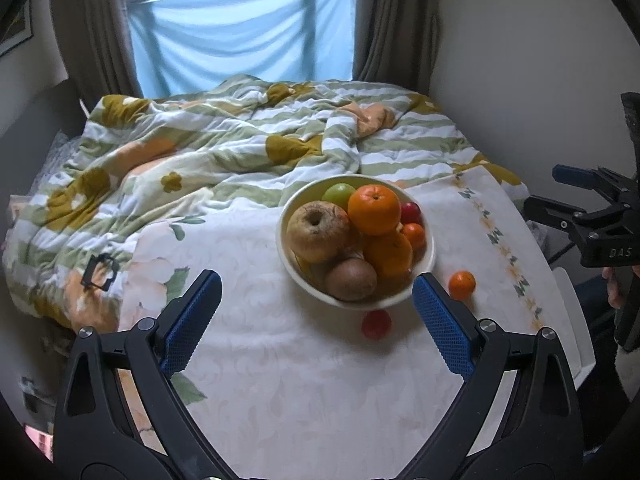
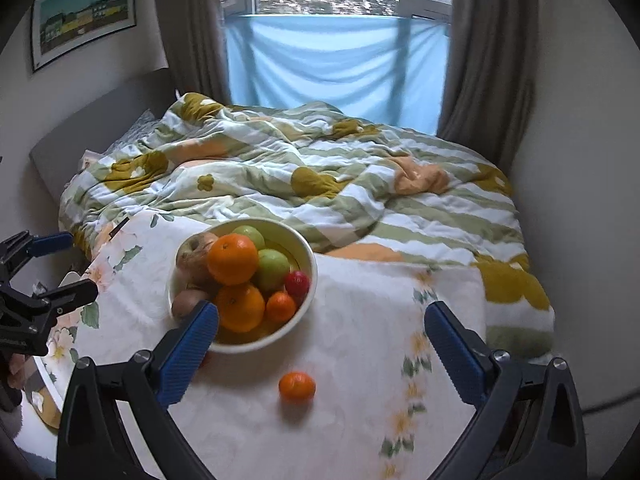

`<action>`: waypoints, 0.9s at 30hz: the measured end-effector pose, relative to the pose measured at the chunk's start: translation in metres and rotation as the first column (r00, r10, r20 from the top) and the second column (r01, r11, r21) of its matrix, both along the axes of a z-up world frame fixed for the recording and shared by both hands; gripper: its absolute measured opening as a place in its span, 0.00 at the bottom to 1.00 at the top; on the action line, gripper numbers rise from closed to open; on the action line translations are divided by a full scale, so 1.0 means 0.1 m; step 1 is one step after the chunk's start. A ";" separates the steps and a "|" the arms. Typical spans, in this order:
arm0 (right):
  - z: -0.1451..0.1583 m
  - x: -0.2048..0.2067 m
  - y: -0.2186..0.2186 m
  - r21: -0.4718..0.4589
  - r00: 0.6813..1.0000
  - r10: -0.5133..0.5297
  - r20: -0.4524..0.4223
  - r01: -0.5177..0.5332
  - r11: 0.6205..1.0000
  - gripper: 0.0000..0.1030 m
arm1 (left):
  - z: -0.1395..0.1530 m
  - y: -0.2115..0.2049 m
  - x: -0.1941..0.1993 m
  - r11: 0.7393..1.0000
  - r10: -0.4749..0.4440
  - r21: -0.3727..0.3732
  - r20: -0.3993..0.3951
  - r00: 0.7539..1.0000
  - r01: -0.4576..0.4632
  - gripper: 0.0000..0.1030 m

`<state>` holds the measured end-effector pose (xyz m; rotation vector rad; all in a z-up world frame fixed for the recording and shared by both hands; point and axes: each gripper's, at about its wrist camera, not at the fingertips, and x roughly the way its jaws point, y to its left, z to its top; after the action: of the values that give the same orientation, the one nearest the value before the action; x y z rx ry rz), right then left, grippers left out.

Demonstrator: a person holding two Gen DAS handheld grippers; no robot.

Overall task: Organize fruits
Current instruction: 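Close the left tool on a red tomato while the right tool grasps a mandarin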

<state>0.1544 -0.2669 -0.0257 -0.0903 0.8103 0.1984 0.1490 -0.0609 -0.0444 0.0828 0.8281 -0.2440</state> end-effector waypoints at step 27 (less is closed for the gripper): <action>-1.04 -0.21 -0.19 -0.008 0.974 -0.067 -0.216 0.067 0.998 1.00 | -1.16 -0.54 0.14 0.991 -0.108 0.048 -0.244 0.964 0.124 0.89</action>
<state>0.1330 -0.2855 -0.1297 -0.0420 1.0291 0.1451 0.1629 -0.1145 -0.1600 0.1634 1.0751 -0.3432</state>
